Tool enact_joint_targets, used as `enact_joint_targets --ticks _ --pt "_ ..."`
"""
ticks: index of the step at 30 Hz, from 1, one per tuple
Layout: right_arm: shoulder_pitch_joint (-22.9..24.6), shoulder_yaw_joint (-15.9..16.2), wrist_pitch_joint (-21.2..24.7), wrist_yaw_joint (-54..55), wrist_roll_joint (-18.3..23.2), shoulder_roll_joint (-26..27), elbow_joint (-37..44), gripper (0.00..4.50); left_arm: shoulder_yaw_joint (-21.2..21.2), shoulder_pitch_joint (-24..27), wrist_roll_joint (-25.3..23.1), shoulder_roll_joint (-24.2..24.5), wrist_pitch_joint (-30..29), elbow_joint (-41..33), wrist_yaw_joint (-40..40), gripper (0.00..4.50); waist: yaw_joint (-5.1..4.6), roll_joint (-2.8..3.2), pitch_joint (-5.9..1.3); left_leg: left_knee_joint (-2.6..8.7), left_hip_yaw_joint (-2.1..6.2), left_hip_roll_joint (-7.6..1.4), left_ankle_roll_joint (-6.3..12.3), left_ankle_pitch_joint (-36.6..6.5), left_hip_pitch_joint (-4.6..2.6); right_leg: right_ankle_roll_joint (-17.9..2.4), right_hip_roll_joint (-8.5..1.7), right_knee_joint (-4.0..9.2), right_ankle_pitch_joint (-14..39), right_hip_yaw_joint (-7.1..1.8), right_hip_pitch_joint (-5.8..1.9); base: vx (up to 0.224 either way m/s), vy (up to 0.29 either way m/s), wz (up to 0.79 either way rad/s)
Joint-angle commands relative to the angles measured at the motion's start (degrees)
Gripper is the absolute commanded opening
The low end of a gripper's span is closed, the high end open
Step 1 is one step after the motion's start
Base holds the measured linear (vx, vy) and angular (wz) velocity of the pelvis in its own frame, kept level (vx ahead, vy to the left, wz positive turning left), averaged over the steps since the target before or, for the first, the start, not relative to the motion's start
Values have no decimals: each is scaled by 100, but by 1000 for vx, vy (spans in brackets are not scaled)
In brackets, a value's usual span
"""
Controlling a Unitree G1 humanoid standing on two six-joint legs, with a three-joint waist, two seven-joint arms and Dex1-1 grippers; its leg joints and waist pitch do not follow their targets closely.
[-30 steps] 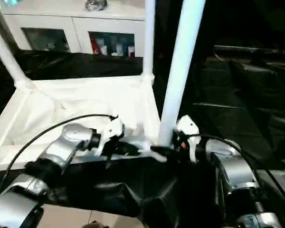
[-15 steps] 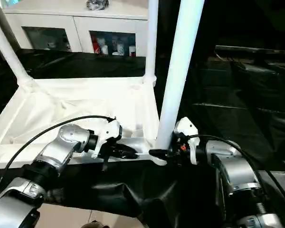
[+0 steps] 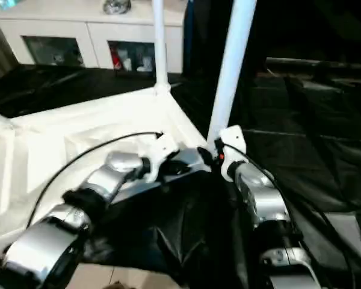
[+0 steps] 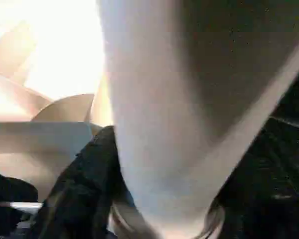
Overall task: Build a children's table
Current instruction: Rotate leg to tighten
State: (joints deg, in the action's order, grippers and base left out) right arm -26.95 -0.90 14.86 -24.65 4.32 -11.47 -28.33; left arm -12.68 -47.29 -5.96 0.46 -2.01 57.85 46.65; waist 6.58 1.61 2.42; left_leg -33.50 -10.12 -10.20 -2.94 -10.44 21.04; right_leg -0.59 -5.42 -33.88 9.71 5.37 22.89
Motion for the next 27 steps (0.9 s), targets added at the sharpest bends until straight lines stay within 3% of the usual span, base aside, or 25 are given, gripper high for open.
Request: enact_joint_targets --ticks 1,8,11,13,17,23,27 --pt "184 538 221 -499 214 445 -102 333 57 -334 142 -361 221 -85 -210 0 2 -90 -335 413 98 -273 306 -1192 -30 -1039 -420 460 1486 -297 -304 0 0 0" --pt "454 813 -30 -1341 134 -59 414 345 -94 -163 207 -169 526 -171 675 0 30 -118 -323 420 104 -287 374 -1283 -28 -1012 -424 481 1641 -289 -314 0 0 0" --pt "714 1002 144 -2354 374 -642 966 345 -201 92 287 34 659 -509 1336 0 86 -140 -315 409 97 -307 519 -1195 -12 -1016 -430 462 1517 -299 -354 0 0 0" --pt "837 1110 191 -2793 456 -936 1228 345 -234 196 325 124 696 -660 1529 0 117 -132 -318 397 84 -323 579 -1140 -17 -1057 -427 457 1518 -291 -332 0 0 0" --pt "964 1066 350 -3515 666 -1437 1559 345 -358 552 577 426 568 -1297 2406 0 175 -115 -309 421 98 -361 515 -1261 -31 -1051 -449 466 1813 -302 -313 0 0 0" --pt "996 1042 359 -3874 678 -1703 1565 345 -509 885 686 766 314 -1933 3052 0 164 -106 -313 428 98 -365 414 -1310 -29 -1126 -444 444 1753 -299 -294 0 0 0" --pt "1002 1061 460 -4027 751 -1774 1631 314 -507 1014 681 888 204 -2151 3153 0 168 -114 -311 426 88 -359 417 -1268 -33 -1114 -431 446 1748 -303 -282 0 0 0"
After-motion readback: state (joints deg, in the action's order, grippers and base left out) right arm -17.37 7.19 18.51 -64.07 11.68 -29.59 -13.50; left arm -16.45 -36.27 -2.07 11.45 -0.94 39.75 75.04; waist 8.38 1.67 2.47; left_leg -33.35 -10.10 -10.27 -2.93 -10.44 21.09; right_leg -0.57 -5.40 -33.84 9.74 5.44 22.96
